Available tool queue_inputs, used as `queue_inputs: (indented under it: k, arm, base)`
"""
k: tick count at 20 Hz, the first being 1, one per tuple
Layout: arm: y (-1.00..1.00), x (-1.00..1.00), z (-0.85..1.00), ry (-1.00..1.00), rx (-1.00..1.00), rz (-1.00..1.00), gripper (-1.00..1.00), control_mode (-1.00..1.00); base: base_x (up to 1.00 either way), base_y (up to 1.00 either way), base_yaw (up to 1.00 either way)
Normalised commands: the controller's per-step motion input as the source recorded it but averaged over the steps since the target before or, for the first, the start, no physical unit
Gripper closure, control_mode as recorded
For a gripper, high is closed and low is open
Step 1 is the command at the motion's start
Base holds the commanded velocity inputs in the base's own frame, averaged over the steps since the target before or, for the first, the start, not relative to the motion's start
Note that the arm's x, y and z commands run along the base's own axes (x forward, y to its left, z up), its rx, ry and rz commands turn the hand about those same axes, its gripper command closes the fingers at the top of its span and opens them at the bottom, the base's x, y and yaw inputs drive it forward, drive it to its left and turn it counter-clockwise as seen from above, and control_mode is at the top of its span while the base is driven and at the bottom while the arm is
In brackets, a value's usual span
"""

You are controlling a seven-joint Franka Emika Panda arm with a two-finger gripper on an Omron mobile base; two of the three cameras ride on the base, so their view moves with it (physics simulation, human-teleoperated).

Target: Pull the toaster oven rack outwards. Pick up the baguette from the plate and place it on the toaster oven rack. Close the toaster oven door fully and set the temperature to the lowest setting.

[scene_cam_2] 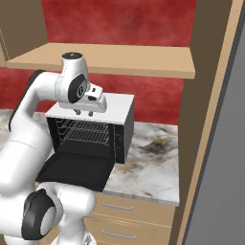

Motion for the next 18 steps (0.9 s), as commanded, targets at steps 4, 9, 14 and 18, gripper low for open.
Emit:
queue_inputs:
  k: [4,9,14,18]
  arm:
    - [0.04,-0.03,-0.02,-0.07,0.0,0.0,-1.0,-1.0]
    - [0.18,-0.1,-0.06,-0.11,0.0,0.0,-1.0,-1.0]
    - [0.29,-0.17,-0.09,-0.11,0.0,0.0,-1.0,-1.0]
    - [0.33,-0.17,-0.09,-0.08,0.0,0.0,-1.0,-1.0]
  base:
    - [0.0,0.0,0.0]
    - [0.0,0.0,0.0]
    - [0.0,0.0,0.0]
    - [0.0,0.0,0.0]
